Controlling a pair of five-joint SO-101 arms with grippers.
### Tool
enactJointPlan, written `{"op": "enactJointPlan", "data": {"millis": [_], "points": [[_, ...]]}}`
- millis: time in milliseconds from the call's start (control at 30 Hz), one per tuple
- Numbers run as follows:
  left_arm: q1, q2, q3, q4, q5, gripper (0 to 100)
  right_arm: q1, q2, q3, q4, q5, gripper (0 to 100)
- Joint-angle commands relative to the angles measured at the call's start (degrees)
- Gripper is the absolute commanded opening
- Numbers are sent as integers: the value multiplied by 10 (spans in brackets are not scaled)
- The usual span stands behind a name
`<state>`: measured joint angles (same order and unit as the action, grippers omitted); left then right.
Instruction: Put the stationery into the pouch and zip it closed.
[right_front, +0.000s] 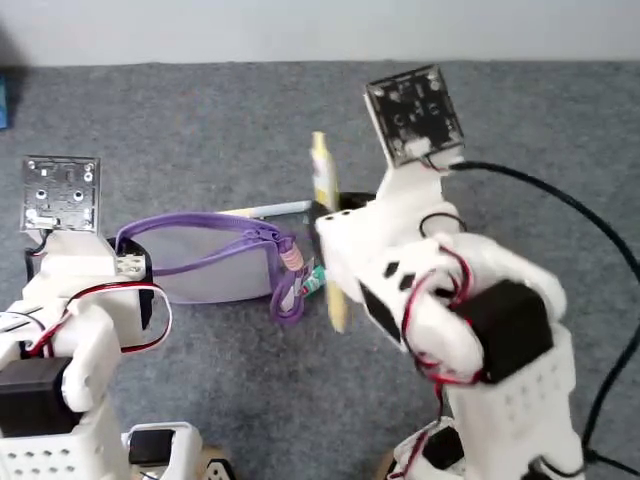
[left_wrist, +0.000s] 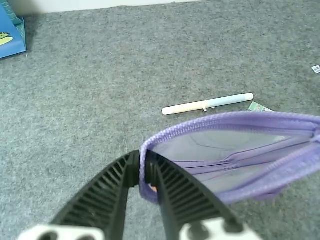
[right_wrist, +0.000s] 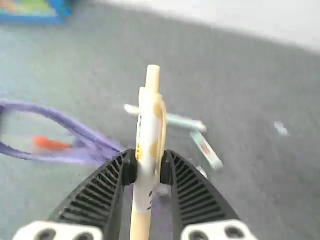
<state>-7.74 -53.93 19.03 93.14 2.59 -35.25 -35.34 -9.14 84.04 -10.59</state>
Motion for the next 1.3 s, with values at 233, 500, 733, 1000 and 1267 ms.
{"op": "enactJointPlan", "data": {"millis": [233,500,733,1000,1267], "points": [[4,7,18,2,5,11,-85,-47,91,-358,11,8],[3,9,18,0,5,11,-145,-46,164,-512,90,8],[3,6,18,0,5,11,-153,-46,276,-585,93,8],[3,6,18,2,5,11,-153,-47,349,-602,117,71],[3,6,18,2,5,11,-142,-45,251,-404,53,216]]}}
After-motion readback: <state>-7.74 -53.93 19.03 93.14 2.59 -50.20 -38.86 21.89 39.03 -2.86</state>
